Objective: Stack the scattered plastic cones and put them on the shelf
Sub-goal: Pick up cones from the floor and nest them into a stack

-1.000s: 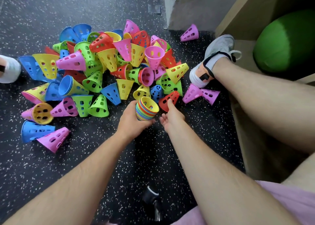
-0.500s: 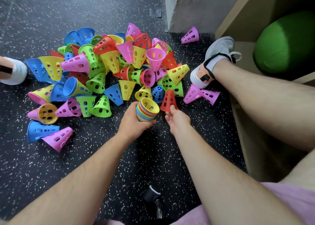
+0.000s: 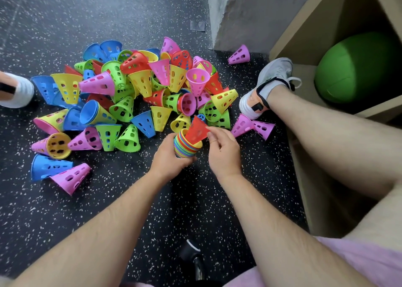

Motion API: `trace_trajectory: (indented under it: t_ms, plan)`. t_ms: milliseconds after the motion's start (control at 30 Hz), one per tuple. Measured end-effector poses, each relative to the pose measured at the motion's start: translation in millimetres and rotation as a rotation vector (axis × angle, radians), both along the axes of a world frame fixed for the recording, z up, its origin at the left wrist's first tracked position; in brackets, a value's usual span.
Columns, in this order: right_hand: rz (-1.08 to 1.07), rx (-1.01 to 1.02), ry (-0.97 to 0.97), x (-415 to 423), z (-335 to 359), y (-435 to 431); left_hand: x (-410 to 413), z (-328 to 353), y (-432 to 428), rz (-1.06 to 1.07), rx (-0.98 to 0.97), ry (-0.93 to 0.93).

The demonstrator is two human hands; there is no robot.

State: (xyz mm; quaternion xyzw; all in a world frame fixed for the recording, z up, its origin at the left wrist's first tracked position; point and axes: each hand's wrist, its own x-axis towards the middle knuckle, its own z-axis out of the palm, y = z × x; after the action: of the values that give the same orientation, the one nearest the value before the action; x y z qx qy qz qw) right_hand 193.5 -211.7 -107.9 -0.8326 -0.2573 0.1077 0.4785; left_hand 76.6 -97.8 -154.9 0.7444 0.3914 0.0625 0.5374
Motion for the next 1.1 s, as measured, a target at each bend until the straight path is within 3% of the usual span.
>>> trace_trajectory:
  t_ms: [100,233,367,467,767,1100]
  plan:
    - [0.173,-0.196,0.061,-5,-4,-4,2,-2,1,0.018,-0.027,-0.011]
    - [0.011,-0.166,0.378,1,-6,-7,6,-3,2,-0.028,-0.015,-0.013]
    - [-0.233,-0.181,0.227,28,-2,-4,15,-4,-1,-0.038,-0.035,-0.001]
    - [-0.354,-0.303,0.066,65,-2,-10,30,1,-6,-0.073,-0.053,-0.032]
    - [-0.124,-0.739,-0.008,134,-20,-27,59,5,-20,-0.154,-0.034,-0.039]
    - [-0.12,-0.534,0.132,98,-32,-44,48,-3,-30,-0.212,-0.003,0.003]
